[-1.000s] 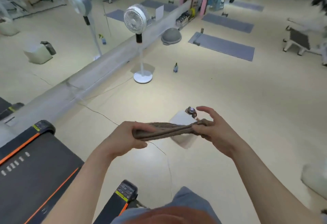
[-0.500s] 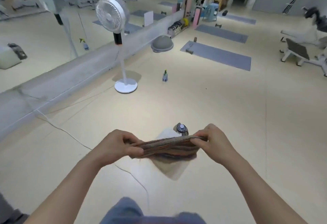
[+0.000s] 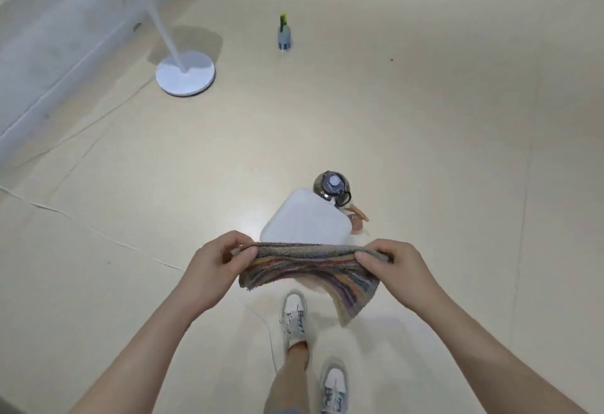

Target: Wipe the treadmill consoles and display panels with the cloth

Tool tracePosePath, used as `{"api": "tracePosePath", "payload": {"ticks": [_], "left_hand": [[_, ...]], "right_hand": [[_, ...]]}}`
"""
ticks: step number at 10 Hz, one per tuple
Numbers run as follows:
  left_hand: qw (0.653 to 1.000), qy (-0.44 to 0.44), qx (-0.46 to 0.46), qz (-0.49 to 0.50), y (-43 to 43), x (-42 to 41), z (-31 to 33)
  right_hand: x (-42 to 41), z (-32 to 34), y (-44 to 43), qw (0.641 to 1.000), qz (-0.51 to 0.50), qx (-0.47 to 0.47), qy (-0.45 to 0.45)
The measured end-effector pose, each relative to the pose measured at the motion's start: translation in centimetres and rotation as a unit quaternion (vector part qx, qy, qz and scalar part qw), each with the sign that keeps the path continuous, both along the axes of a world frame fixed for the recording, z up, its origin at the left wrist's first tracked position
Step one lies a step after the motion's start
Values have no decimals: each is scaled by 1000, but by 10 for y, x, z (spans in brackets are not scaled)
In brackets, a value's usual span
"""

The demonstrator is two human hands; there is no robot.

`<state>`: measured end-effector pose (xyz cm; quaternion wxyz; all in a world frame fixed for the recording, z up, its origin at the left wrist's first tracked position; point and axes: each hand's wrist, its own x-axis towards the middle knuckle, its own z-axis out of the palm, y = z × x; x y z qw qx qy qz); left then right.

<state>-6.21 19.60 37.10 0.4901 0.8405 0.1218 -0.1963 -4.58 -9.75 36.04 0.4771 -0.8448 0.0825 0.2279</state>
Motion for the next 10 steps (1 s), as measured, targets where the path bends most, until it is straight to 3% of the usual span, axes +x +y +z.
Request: {"api": "tracePosePath", "payload": {"ticks": [3, 4, 5, 6, 7, 8, 9, 10], "left_hand": [[999, 38, 22, -22, 25, 105, -241], [998, 29, 62, -6, 14, 139, -297], [993, 6, 114, 22, -7, 173, -345], [973, -87, 209, -52, -29, 184, -385], [942, -73, 239, -223, -50, 159, -418], [898, 30, 279, -339, -59, 138, -432], [914, 60, 246, -316, -53, 142, -431], [982, 12, 147, -114, -44, 143, -395]], "right_hand": [[61, -235, 24, 983, -75, 75, 147], [81, -286, 26, 973, -152, 76, 157], [97, -335, 26, 969, -209, 9, 133], [103, -369, 27, 980, -123, -120, 101], [99, -385, 39, 982, 35, -175, 65], [87, -402, 46, 957, 187, -185, 121], [92, -400, 42, 954, 203, -153, 160], [96, -368, 31, 968, 119, -137, 172]]}}
